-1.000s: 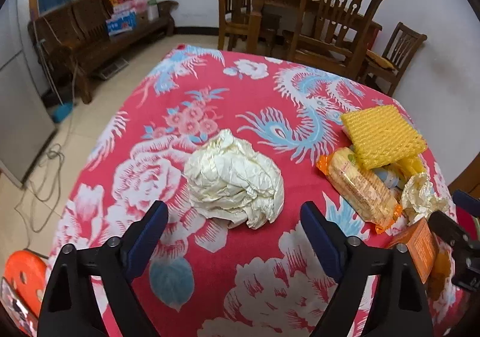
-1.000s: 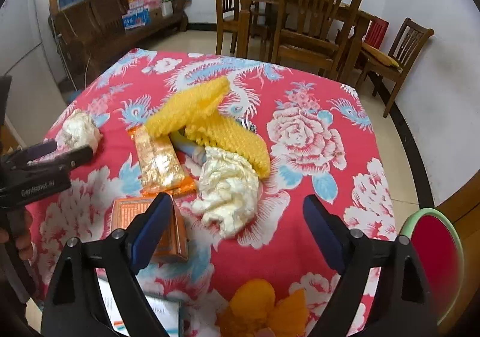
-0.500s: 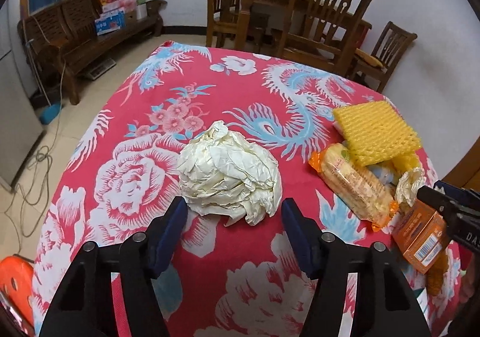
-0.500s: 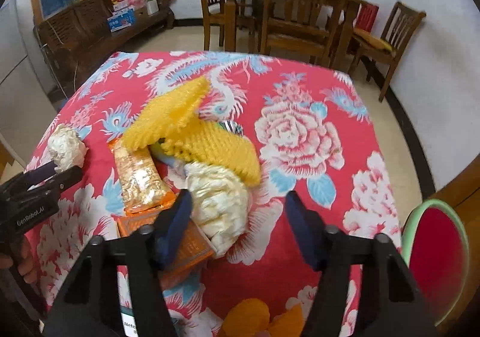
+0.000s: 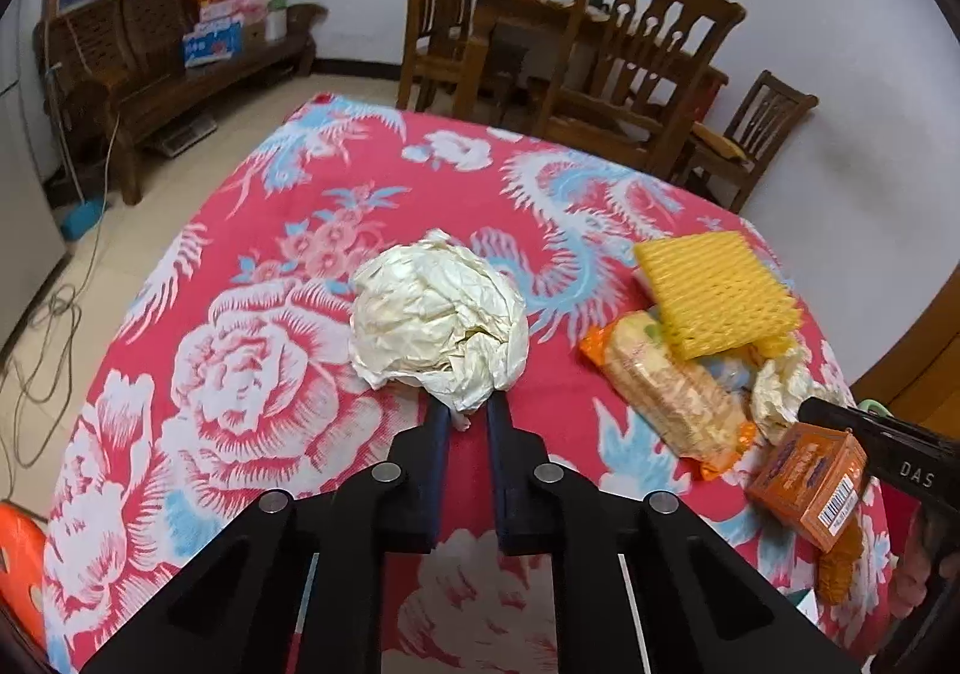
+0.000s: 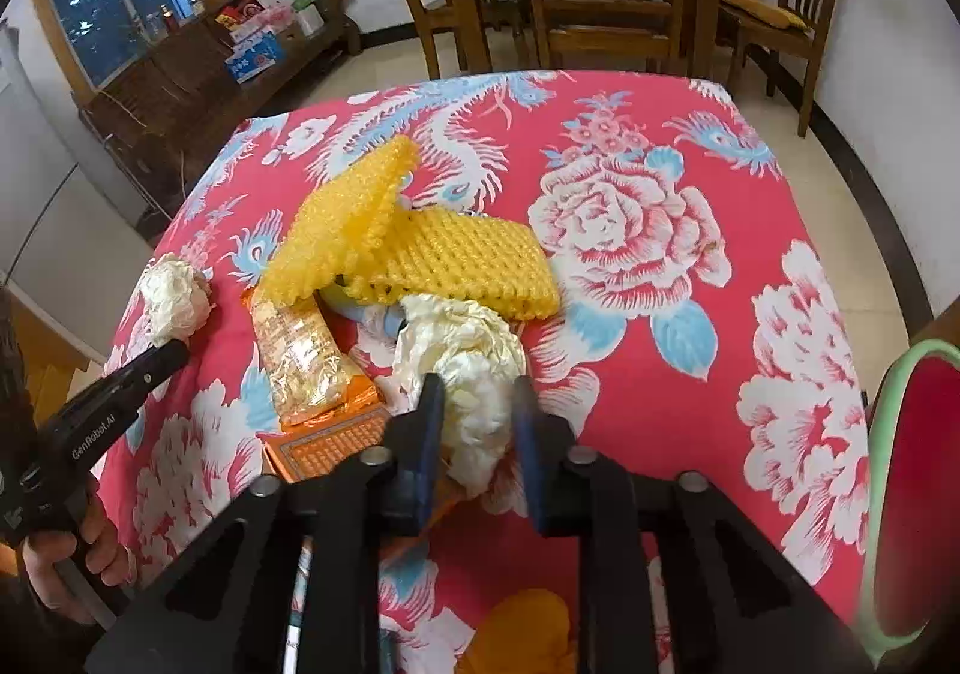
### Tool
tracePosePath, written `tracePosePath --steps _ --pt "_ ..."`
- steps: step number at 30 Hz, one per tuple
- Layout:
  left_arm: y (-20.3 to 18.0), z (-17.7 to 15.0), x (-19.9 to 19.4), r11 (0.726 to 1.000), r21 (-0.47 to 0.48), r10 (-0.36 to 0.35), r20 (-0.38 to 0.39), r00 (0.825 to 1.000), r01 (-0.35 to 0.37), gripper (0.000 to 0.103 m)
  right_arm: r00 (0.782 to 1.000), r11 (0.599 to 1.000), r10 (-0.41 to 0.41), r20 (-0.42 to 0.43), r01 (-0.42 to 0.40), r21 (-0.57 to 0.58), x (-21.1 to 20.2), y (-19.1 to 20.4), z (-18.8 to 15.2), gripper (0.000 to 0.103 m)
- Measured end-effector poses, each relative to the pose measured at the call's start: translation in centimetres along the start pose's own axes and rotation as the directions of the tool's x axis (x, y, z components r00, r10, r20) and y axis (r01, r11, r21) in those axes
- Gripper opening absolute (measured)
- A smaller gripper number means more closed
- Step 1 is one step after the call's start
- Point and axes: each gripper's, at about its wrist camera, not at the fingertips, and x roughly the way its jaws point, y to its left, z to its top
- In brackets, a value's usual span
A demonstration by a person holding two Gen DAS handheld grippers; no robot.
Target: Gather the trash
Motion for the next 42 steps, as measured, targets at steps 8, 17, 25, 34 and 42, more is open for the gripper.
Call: tracePosePath --steps 8,17,25,34,42 --pt "0.1 -0.3 -2.2 0.998 -0.014 -0.058 0.035 0.998 0.058 0.008 0.995 0.999 0.038 0.097 -0.038 -0.001 -3.3 -0.6 -0.4 0.015" --pt "-0.4 -0.5 -3.6 0.998 -0.019 -0.067 0.033 0.997 0.067 0.008 0.984 0.997 0.074 0.164 -0.077 0.015 -6.2 -1.8 -1.3 0.015" --pt "-3.9 -0.1 -6.7 0.993 0.063 -0.103 0.089 0.991 0.098 0.006 0.978 0.996 0.067 0.198 -0.078 0.049 -8.2 -3.7 -2.4 0.015" --pt "-5.1 -0.3 -6.7 0.996 0.052 -0.076 0.050 0.996 0.073 0.023 0.975 0.994 0.064 0.213 -0.082 0.077 -10.0 -5.4 -4.2 0.015" --pt "-4.2 1.2 -3.7 0.999 0.044 0.012 0.015 1.000 -0.012 0.055 0.975 0.989 0.072 0.209 -0.098 0.115 -9.9 -6.6 -5.2 0.015"
